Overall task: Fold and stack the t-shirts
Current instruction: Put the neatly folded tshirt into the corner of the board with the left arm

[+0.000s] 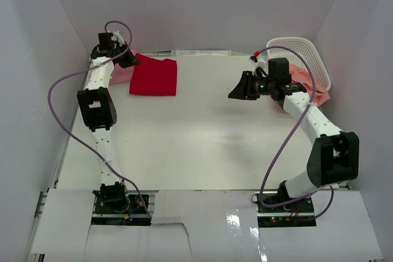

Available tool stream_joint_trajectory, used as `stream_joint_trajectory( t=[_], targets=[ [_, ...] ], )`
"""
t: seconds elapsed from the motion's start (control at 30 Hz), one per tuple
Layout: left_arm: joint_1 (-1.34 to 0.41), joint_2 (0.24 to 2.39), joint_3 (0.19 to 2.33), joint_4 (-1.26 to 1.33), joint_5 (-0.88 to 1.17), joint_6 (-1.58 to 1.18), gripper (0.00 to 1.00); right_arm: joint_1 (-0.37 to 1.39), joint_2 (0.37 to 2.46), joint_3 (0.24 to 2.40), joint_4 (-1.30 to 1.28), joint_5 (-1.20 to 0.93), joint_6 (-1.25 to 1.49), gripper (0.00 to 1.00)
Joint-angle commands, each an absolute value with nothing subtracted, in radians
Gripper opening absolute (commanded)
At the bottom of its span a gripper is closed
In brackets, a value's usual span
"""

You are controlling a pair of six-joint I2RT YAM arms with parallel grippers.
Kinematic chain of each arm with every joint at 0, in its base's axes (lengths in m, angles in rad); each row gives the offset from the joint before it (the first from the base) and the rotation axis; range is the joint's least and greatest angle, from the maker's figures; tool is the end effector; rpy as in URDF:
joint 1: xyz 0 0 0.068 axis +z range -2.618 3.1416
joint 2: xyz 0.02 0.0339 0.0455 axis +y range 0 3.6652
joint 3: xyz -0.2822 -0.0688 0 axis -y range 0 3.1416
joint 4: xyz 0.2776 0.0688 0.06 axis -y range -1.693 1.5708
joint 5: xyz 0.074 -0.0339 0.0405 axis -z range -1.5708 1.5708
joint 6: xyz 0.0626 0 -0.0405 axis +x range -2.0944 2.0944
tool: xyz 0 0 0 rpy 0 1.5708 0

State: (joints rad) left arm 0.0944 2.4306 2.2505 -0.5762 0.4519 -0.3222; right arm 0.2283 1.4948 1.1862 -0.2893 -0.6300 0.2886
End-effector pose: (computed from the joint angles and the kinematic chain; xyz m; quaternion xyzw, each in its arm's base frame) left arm 0.6123 0.0305 0.2175 -0.0982 0.8939 -0.2482 0.3601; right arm 0.3659 0.1229 0.2976 -0.1194 0.8445 0.3784 0.3597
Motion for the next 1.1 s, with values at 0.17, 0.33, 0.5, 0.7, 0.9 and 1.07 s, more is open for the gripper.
stream_joint_trajectory(
  t=[0.17, 0.33, 0.5, 0.7, 0.9, 1.07],
  targets=[
    [0.144, 2.468, 2.385, -0.528, 0.602, -0.406, 0.0, 0.225, 1.465, 1.167, -0.272, -0.669, 0.304, 0.43],
    [0.186, 2.467, 2.362, -0.442, 0.672, -0.476, 0.0, 0.225, 1.46, 1.154, -0.273, -0.67, 0.307, 0.43],
    [0.212, 2.408, 2.335, -0.371, 0.583, -0.457, 0.0, 0.229, 1.457, 1.135, -0.272, -0.675, 0.31, 0.43],
    [0.267, 2.41, 2.404, -0.334, 0.598, -0.502, 0.0, 0.232, 1.448, 1.115, -0.284, -0.672, 0.304, 0.43],
    [0.282, 2.382, 2.382, -0.269, 0.589, -0.5, 0.0, 0.238, 1.445, 1.06, -0.262, -0.67, 0.311, 0.43],
    [0.302, 2.416, 2.43, -0.215, 0.618, -0.532, 0.0, 0.245, 1.442, 1.031, -0.249, -0.669, 0.321, 0.43]
  ],
)
